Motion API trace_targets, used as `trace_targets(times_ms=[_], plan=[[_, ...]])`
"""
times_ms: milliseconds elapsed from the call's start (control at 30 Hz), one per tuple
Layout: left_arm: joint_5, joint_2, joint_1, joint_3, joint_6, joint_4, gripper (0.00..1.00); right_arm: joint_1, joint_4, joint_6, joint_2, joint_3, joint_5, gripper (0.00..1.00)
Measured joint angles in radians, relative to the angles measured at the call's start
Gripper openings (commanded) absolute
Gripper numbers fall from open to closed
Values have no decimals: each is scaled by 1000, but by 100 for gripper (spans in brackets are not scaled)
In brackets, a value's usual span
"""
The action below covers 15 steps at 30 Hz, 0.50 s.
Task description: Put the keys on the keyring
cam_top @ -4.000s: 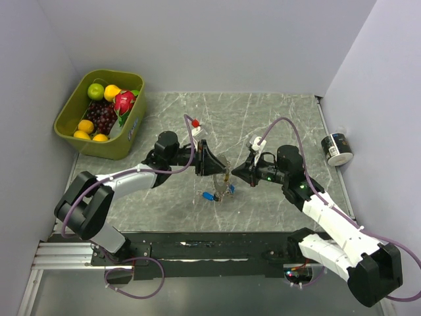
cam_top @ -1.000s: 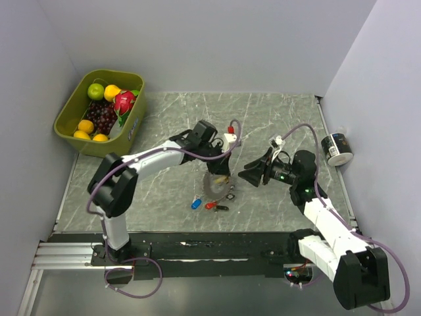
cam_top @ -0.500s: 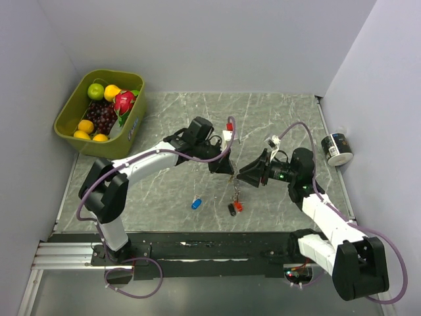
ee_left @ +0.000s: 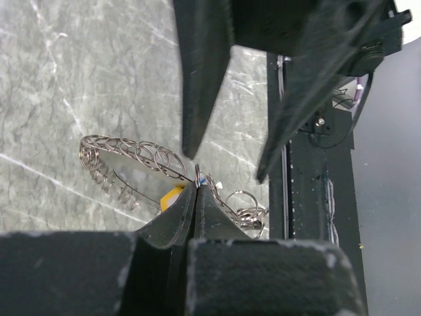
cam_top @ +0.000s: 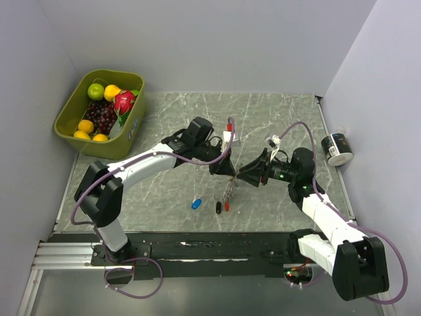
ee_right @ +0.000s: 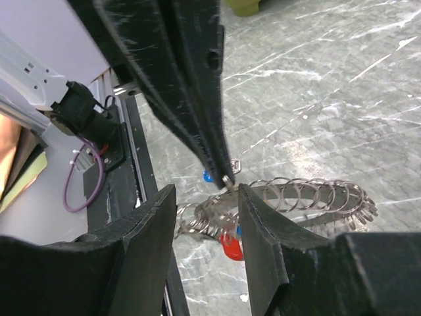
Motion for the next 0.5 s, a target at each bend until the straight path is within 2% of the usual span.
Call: trace_targets(times_ms=[167,367,500], plan=[[2,-11,-20,0,-3,0,1,0,6,12,11,0,-1,49],[2,-21,-31,-1,-3,0,1,0,11,13,11,0,-2,42],[-2,-48,-31,-6,-3,1,1,0,12,13,11,0,-9,42]])
